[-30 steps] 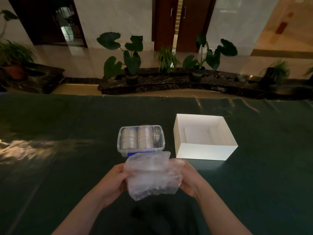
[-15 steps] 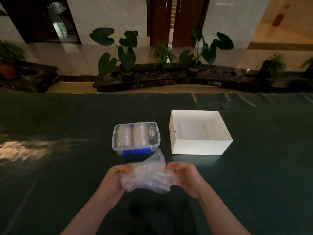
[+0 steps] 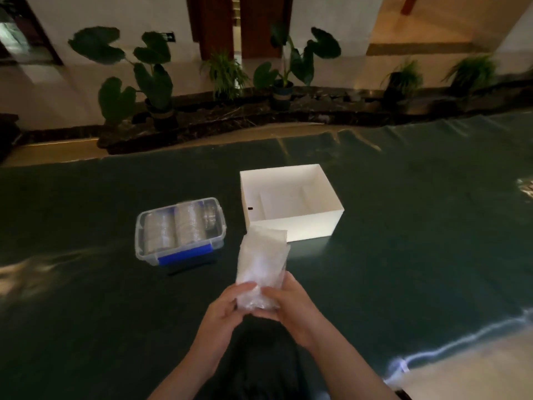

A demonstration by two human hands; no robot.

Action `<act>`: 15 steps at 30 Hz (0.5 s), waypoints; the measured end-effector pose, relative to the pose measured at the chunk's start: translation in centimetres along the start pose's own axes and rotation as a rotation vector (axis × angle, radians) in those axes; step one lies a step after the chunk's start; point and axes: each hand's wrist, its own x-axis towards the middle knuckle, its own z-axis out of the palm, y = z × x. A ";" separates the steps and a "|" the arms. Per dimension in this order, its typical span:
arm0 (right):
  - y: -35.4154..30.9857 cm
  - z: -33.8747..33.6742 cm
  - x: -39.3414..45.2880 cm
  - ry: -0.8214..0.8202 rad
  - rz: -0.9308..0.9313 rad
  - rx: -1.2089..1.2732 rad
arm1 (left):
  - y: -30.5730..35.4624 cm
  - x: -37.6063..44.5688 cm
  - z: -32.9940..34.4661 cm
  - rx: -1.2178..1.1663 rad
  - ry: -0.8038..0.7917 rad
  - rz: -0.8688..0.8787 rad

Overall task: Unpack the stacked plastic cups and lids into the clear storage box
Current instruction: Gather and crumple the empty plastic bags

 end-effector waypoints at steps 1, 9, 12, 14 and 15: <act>0.2 -0.7 -0.3 0.066 -0.043 -0.046 | -0.4 0.2 0.5 0.059 -0.021 -0.001; 5.0 -4.9 -3.6 0.520 -0.172 -0.116 | -5.1 1.7 2.6 0.515 -0.302 0.130; 7.2 -5.8 -5.9 0.679 -0.202 -0.004 | -7.1 1.7 4.2 0.623 -0.439 0.208; 8.4 -6.6 -7.9 0.777 -0.225 0.075 | -8.2 1.3 5.8 0.665 -0.529 0.221; 8.9 -7.0 -8.8 0.814 -0.233 0.108 | -8.6 1.0 6.7 0.674 -0.564 0.217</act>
